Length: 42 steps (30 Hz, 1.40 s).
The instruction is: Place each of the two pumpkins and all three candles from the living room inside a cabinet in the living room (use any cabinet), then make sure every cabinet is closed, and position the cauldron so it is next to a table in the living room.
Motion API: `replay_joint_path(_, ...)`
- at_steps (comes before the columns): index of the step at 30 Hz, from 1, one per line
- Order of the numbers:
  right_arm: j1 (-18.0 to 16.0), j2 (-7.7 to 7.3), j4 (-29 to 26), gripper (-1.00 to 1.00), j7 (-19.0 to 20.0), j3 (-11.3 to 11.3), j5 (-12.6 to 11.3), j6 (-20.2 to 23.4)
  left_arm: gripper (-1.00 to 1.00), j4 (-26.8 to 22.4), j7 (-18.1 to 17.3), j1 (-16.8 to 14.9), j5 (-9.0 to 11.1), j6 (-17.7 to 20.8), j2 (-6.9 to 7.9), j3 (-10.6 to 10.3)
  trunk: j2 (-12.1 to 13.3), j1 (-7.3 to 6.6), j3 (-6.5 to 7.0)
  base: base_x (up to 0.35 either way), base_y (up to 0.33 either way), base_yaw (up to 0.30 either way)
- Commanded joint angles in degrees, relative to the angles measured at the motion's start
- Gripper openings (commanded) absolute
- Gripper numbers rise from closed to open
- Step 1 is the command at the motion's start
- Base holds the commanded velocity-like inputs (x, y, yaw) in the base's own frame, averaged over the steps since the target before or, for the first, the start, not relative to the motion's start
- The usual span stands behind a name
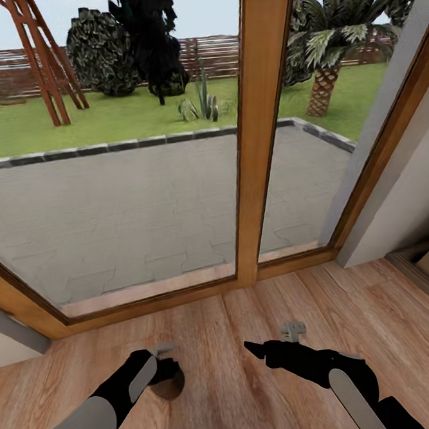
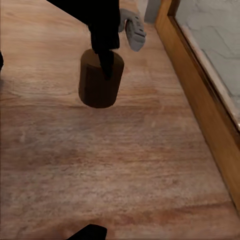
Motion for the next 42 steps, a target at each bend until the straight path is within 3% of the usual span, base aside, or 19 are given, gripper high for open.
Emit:
replay_joint_path(1,-0.03,-0.03,-0.02,1.00,0.21,-0.04,0.31,0.20,-1.00,-4.51,0.69,0.00,0.19,5.41,0.16,-0.34,0.00,-0.03,0.18,0.000,0.000,0.000)
replay_joint_path(4,-0.03,-0.04,0.11,1.00,0.14,-1.55,0.37,0.19,-1.00,-15.87,3.26,-0.02,0.26,17.47,0.31,0.83,0.04,-0.11,0.84,0.000,0.000,0.000)
replay_joint_path(7,-0.03,-0.04,0.18,1.00,0.15,-3.72,0.35,0.24,-1.00,-22.28,7.60,-0.06,0.26,25.01,0.21,3.05,0.08,-0.18,1.51,0.000,0.000,0.000)
replay_joint_path(9,-0.02,-0.09,0.23,1.00,0.15,-5.21,0.32,0.25,-1.00,-26.27,12.80,-0.11,0.19,28.98,-0.01,4.87,0.11,-0.24,1.95,0.000,0.000,0.000)
replay_joint_path(11,-0.02,-0.06,0.25,1.00,0.15,-6.65,0.31,0.26,-1.00,-27.59,15.48,-0.14,0.22,29.82,-0.15,5.54,0.13,-0.29,2.41,0.000,0.000,-0.027)
replay_joint_path(15,0.03,-0.04,0.33,1.00,0.14,-9.24,0.09,0.27,-1.00,-28.26,17.62,-0.39,0.27,29.82,-0.33,5.90,0.19,-0.39,3.44,-0.026,0.000,-0.113)
replay_joint_path(18,0.05,-0.04,0.38,1.00,0.15,-9.92,-0.01,0.27,-1.00,-28.33,18.08,-0.57,0.29,29.82,-0.43,5.81,0.23,-0.47,4.27,-0.190,0.000,-0.184)
replay_joint_path(20,0.05,-0.04,0.39,1.00,0.15,-10.19,-0.07,0.27,-1.00,-28.32,18.29,-0.64,0.29,29.82,-1.19,5.67,0.25,-0.52,4.83,-0.285,0.000,-0.209)
replay_joint_path(23,0.05,-0.04,0.41,1.00,0.15,-10.61,-0.12,0.27,-1.00,-27.70,18.44,-0.72,0.29,29.82,-3.96,5.48,0.29,-0.60,5.69,-0.310,0.000,-0.219)
replay_joint_path(26,0.06,-0.04,0.48,1.00,0.15,-12.17,-0.09,0.37,-1.00,-27.14,18.48,-1.00,0.29,29.82,-5.10,5.47,0.33,-0.67,6.55,-0.290,0.000,-0.223)
replay_joint_path(32,0.10,0.05,0.76,1.00,0.15,-15.51,0.00,2.11,-1.00,-26.86,18.54,-1.27,0.25,29.82,-5.64,5.46,0.42,-0.83,8.27,-0.155,0.000,-0.225)
replay_joint_path(42,0.14,0.02,1.46,1.00,0.15,-16.42,0.04,2.54,-1.00,-26.89,18.58,-1.31,0.12,29.82,-5.73,5.46,0.55,-1.09,11.13,-0.015,0.000,-0.224)
